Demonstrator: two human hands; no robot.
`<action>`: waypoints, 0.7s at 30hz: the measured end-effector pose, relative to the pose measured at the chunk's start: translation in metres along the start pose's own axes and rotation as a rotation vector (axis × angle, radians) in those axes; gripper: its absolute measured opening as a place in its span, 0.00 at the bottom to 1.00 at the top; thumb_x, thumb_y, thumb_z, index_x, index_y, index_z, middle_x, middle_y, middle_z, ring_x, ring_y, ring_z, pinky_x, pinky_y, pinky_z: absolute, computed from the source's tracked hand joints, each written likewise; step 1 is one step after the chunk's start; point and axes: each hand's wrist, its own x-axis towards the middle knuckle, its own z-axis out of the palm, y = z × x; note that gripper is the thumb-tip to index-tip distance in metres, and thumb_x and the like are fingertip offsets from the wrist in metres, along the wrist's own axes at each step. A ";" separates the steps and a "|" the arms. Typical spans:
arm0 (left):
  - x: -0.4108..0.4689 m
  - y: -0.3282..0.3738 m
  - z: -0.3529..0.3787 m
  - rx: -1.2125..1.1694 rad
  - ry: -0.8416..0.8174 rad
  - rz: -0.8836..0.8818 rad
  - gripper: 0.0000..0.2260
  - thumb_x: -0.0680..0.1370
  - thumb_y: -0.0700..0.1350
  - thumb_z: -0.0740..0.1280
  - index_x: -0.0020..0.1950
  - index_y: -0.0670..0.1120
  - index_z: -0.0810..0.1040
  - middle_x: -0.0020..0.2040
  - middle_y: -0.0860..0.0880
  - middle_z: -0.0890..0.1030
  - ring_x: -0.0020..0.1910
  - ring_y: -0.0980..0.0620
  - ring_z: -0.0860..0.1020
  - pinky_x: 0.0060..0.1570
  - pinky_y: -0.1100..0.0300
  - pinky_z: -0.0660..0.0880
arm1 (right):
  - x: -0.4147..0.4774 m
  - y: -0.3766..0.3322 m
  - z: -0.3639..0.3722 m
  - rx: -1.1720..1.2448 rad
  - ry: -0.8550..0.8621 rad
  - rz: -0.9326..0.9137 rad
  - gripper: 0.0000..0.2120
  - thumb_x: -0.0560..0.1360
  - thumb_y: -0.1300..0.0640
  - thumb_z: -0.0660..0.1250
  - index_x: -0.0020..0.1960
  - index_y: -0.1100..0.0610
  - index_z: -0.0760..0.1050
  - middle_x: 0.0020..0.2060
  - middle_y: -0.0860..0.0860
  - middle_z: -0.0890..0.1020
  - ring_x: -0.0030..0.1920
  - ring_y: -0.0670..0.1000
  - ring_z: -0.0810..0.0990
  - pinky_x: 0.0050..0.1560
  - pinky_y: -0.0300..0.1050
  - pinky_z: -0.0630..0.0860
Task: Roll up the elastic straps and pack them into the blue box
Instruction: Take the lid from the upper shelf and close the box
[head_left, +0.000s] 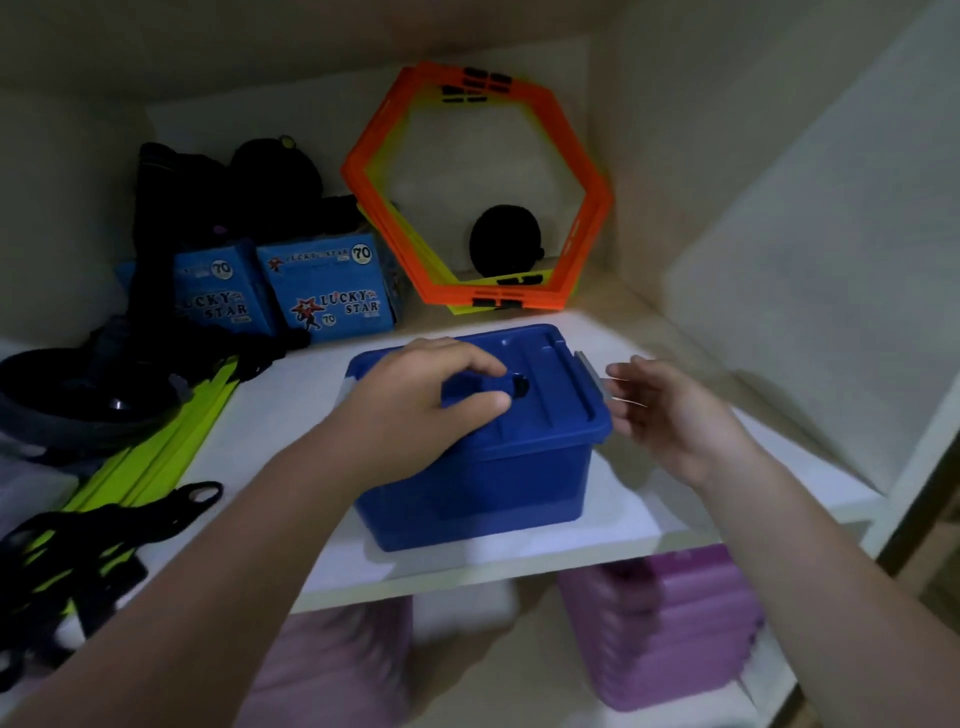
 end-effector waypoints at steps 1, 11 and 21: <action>0.006 0.005 0.006 0.027 -0.019 0.017 0.14 0.79 0.56 0.68 0.63 0.57 0.79 0.61 0.62 0.78 0.62 0.62 0.73 0.61 0.64 0.68 | 0.000 0.003 0.000 0.042 -0.015 0.025 0.12 0.83 0.55 0.58 0.49 0.60 0.77 0.38 0.55 0.81 0.32 0.51 0.84 0.32 0.41 0.81; 0.041 0.018 0.044 0.175 -0.206 -0.103 0.32 0.77 0.67 0.60 0.78 0.54 0.64 0.78 0.56 0.65 0.76 0.53 0.61 0.74 0.50 0.62 | 0.003 0.015 0.009 0.203 -0.142 0.159 0.15 0.82 0.50 0.61 0.47 0.60 0.78 0.27 0.52 0.82 0.27 0.49 0.81 0.35 0.39 0.81; 0.037 0.021 0.047 0.113 -0.168 -0.141 0.32 0.75 0.68 0.62 0.77 0.57 0.66 0.77 0.58 0.65 0.76 0.56 0.61 0.73 0.55 0.61 | 0.021 0.014 0.013 0.199 -0.101 0.155 0.05 0.76 0.61 0.69 0.50 0.62 0.79 0.44 0.56 0.78 0.31 0.50 0.81 0.31 0.42 0.82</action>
